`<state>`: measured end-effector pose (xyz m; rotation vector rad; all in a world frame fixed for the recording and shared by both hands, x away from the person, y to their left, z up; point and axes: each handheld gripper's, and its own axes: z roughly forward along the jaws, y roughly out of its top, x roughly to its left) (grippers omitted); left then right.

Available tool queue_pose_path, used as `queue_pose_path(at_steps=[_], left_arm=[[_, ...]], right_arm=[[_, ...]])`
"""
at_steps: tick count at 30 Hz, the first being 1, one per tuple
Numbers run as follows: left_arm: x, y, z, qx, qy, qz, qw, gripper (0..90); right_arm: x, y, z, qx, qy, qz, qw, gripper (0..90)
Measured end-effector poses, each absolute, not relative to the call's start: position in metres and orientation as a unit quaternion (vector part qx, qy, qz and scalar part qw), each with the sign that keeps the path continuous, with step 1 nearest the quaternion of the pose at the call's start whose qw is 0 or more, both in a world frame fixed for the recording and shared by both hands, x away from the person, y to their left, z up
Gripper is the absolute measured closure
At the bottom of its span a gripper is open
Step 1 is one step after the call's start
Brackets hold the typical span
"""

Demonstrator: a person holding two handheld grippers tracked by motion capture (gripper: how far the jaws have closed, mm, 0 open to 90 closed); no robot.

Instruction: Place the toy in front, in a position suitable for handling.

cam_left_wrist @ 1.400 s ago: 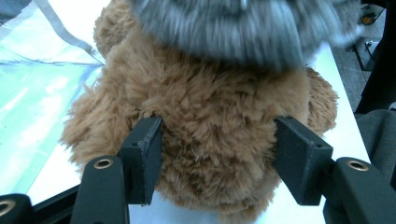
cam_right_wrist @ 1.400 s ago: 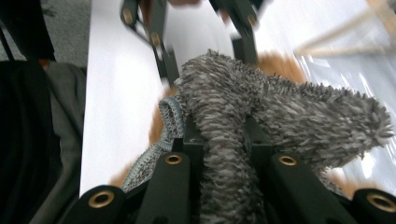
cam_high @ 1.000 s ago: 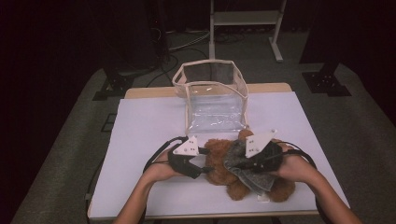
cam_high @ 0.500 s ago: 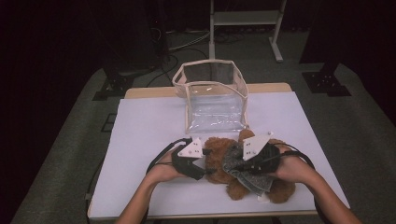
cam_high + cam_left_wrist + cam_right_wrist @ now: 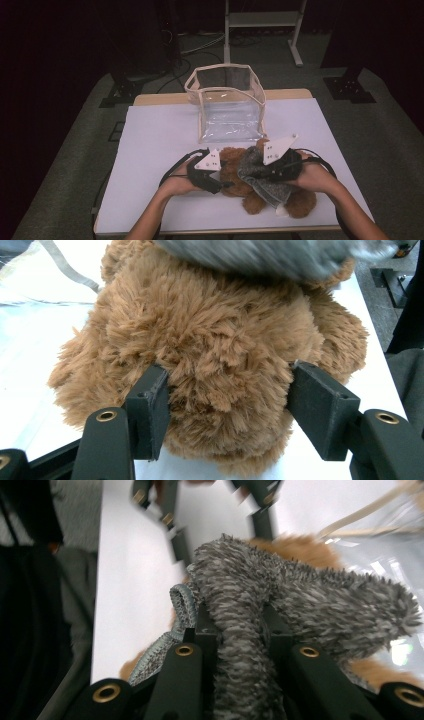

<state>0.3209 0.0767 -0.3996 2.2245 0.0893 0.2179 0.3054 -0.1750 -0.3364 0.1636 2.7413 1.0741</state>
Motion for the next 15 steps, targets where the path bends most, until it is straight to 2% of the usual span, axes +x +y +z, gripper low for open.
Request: queue_pose_path(at_steps=[6,8,15], left_arm=[[0.321,0.078,-0.400,0.893,0.036,0.078,0.441,35.9],[0.321,0.080,-0.399,0.893,0.036,0.075,0.443,36.0],[0.321,0.079,-0.397,0.887,0.044,0.074,0.454,35.7]], right_arm=[[0.328,-0.183,-0.333,0.082,0.926,0.353,0.104,74.9],[0.332,-0.186,-0.340,0.089,0.931,0.340,0.093,74.9],[0.322,-0.195,-0.346,0.088,0.934,0.341,0.062,75.1]])
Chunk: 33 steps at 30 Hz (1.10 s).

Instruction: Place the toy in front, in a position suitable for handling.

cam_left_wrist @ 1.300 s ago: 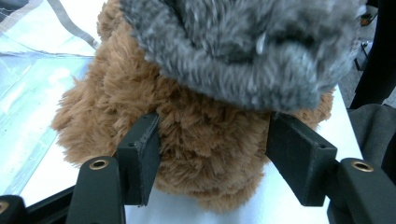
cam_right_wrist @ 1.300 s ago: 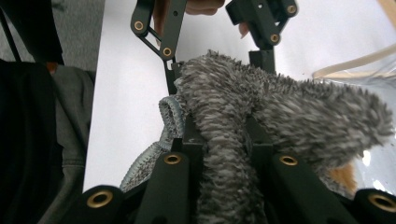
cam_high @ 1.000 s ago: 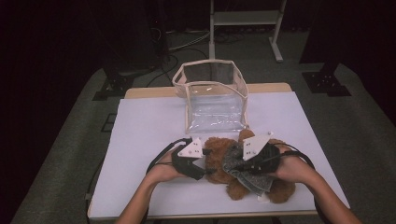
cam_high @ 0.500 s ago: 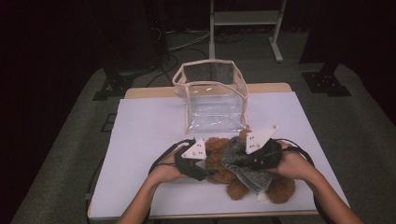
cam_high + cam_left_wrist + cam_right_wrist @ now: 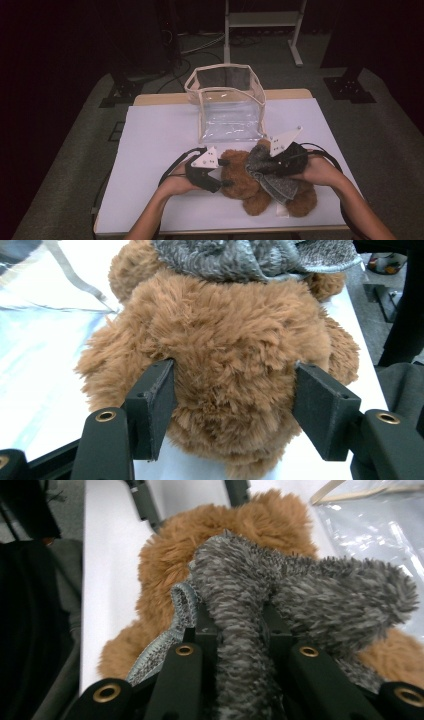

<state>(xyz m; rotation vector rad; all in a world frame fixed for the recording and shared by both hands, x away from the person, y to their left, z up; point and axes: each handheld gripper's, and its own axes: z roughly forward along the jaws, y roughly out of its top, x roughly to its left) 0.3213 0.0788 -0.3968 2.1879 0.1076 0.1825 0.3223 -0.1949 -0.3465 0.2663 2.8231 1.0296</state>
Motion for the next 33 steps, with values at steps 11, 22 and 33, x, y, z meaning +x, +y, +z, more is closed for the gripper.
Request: queue_pose_path(at_steps=[11,22,33], left_arm=[[0.317,0.074,-0.401,0.892,0.035,0.068,0.446,35.9],[0.315,0.070,-0.399,0.892,0.033,0.067,0.445,36.1],[0.314,0.069,-0.399,0.889,0.031,0.058,0.453,36.7]], right_arm=[[0.323,-0.167,-0.341,0.065,0.931,0.353,0.068,74.9],[0.322,-0.166,-0.339,0.062,0.929,0.358,0.073,74.6],[0.325,-0.178,-0.340,0.078,0.931,0.350,0.072,74.7]])
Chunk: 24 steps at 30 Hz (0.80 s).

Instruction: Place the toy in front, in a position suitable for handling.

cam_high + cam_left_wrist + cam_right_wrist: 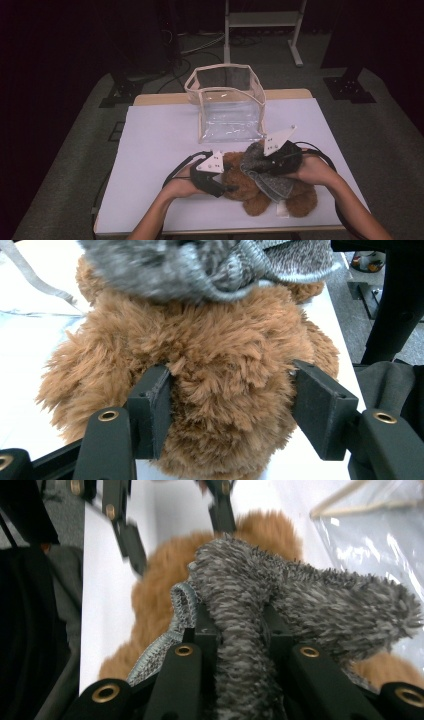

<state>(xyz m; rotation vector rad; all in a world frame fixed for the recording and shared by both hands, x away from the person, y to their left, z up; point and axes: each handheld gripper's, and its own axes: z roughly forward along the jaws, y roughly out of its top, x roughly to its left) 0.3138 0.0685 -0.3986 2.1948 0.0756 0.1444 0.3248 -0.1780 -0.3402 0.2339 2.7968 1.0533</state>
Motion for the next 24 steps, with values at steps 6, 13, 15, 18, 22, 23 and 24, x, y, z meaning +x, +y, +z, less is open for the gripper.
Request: queue_pose_path(at_steps=[6,13,15,18,22,23,24], left_arm=[[0.314,0.073,-0.397,0.888,0.031,0.063,0.454,37.4],[0.315,0.074,-0.393,0.881,0.042,0.061,0.468,38.4],[0.312,0.068,-0.397,0.887,0.037,0.059,0.457,37.6],[0.311,0.067,-0.396,0.889,0.032,0.055,0.453,37.4],[0.309,0.068,-0.397,0.892,0.025,0.050,0.448,37.5],[0.309,0.069,-0.398,0.892,0.024,0.048,0.449,37.6],[0.309,0.069,-0.398,0.892,0.022,0.046,0.449,37.7]], right_arm=[[0.329,-0.173,-0.341,0.076,0.928,0.358,0.066,74.5],[0.318,-0.186,-0.349,0.080,0.935,0.340,0.055,74.8],[0.319,-0.182,-0.344,0.076,0.938,0.333,0.064,74.8],[0.324,-0.174,-0.338,0.074,0.934,0.344,0.067,74.8],[0.331,-0.161,-0.338,0.069,0.931,0.352,0.063,74.7],[0.332,-0.162,-0.339,0.071,0.932,0.351,0.059,74.7],[0.333,-0.163,-0.339,0.072,0.932,0.350,0.058,74.7]])
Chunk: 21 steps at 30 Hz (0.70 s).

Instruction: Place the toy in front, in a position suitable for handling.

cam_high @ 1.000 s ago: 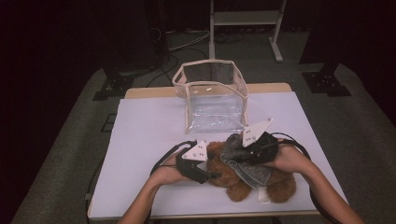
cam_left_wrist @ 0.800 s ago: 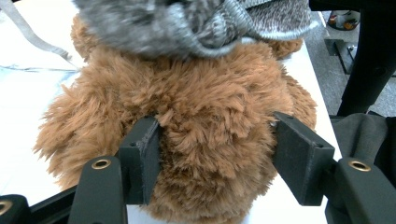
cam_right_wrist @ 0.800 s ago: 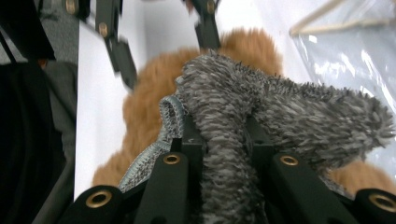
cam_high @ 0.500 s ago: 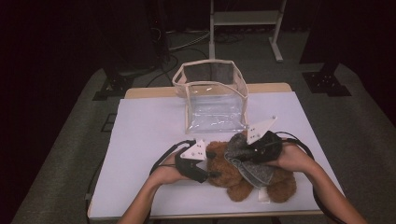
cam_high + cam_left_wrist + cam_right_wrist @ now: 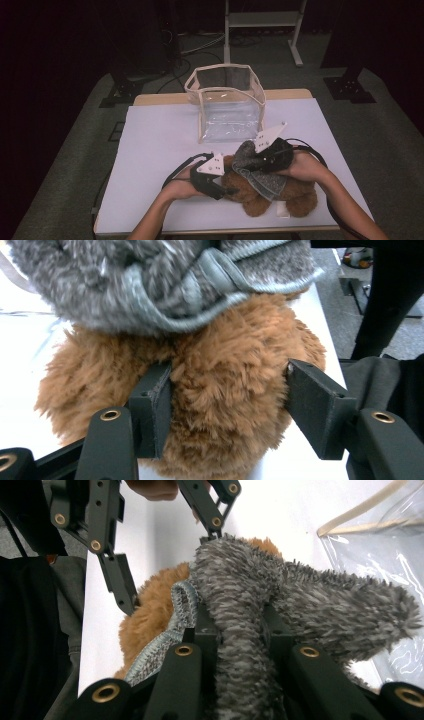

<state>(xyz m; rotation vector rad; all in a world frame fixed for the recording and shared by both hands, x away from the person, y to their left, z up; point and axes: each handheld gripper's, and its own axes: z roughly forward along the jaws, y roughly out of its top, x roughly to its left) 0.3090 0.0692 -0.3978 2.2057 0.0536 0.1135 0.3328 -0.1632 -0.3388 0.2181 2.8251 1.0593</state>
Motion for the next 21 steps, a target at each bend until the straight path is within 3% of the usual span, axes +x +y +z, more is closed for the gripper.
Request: queue_pose_path(at_steps=[7,10,21], left_arm=[[0.308,0.070,-0.391,0.889,0.022,0.054,0.454,37.7],[0.308,0.069,-0.384,0.878,0.029,0.059,0.473,37.9],[0.300,0.058,-0.390,0.897,-0.004,0.045,0.439,39.1]], right_arm=[[0.330,-0.201,-0.341,0.105,0.937,0.328,0.064,74.9],[0.324,-0.200,-0.346,0.101,0.938,0.327,0.059,75.2],[0.328,-0.178,-0.337,0.083,0.933,0.347,0.050,75.2]])
